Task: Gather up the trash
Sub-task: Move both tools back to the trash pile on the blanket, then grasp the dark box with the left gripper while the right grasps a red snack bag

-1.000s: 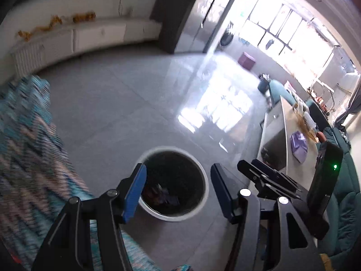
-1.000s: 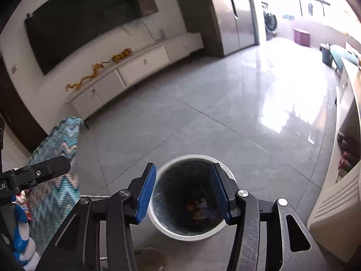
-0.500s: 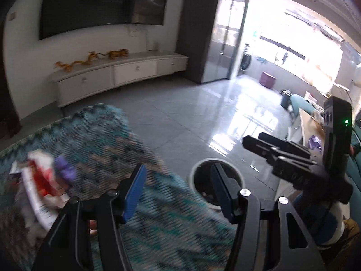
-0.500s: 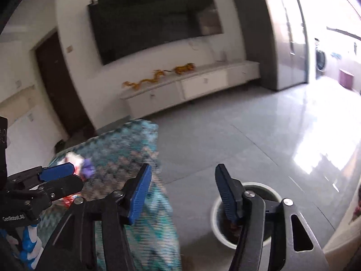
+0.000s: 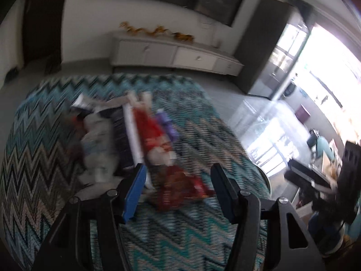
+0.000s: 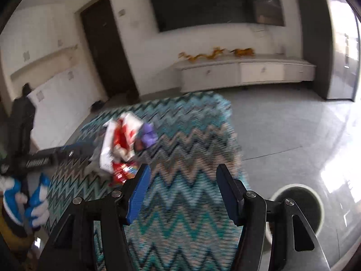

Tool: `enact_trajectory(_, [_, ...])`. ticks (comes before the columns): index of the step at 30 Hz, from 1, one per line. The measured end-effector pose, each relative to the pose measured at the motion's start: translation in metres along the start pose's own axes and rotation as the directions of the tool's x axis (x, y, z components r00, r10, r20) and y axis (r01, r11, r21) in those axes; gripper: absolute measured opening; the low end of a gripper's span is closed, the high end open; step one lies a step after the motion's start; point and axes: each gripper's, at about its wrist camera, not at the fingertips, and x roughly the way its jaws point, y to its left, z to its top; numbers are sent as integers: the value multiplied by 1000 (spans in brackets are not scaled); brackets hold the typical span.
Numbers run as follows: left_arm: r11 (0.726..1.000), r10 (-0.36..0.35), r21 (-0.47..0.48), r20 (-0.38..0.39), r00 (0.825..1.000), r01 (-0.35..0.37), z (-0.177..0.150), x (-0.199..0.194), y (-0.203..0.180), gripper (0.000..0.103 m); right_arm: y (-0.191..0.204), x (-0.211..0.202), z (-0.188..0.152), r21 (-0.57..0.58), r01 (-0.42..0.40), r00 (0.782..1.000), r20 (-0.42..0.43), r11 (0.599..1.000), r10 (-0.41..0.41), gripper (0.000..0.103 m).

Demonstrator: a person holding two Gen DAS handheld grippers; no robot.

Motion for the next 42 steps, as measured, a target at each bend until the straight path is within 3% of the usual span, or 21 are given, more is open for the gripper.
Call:
enact_trajectory(5, [995, -37, -96, -68, 997, 31, 6, 21, 35, 58, 29, 40, -4, -55, -83, 993, -86, 995, 78, 60])
enact_trajectory(20, [996, 23, -85, -189, 982, -39, 12, 80, 43, 55, 67, 120, -9, -118, -241, 949, -239, 963, 208, 65])
enact_trajectory(21, [995, 26, -86, -189, 982, -43, 12, 82, 43, 53, 69, 126, -10, -120, -248, 946, -245, 961, 214, 65])
enact_trajectory(23, [994, 29, -98, -189, 982, -48, 13, 86, 45, 36, 72, 133, -9, -122, -258, 942, -254, 958, 222, 61])
enact_trajectory(25, [991, 23, -128, -196, 980, -49, 13, 90, 49, 27, 72, 138, -10, -123, -267, 937, -264, 956, 228, 44])
enact_trajectory(26, [988, 20, -144, -193, 981, -49, 12, 90, 52, 27, 73, 139, -11, -124, -274, 934, -270, 954, 233, 34])
enact_trajectory(28, [985, 9, -167, -182, 983, -40, 9, 87, 57, 27, 73, 138, -13, -125, -288, 932, -266, 950, 247, 29])
enact_trajectory(30, [983, 7, -181, -165, 986, -38, 6, 81, 58, 27, 72, 136, -16, -125, -295, 930, -265, 947, 254, 17])
enact_trajectory(37, [974, -27, -226, -71, 997, 10, 1, 41, 60, 27, 68, 105, -22, -123, -320, 930, -233, 939, 286, 13])
enact_trajectory(40, [969, -76, -236, -4, 997, 73, 3, 17, 58, 27, 64, 85, -21, -126, -330, 933, -196, 936, 302, 13])
enact_trajectory(42, [956, -144, -252, 50, 988, 152, 6, 1, 58, 27, 60, 74, -18, -123, -331, 936, -170, 936, 308, 13])
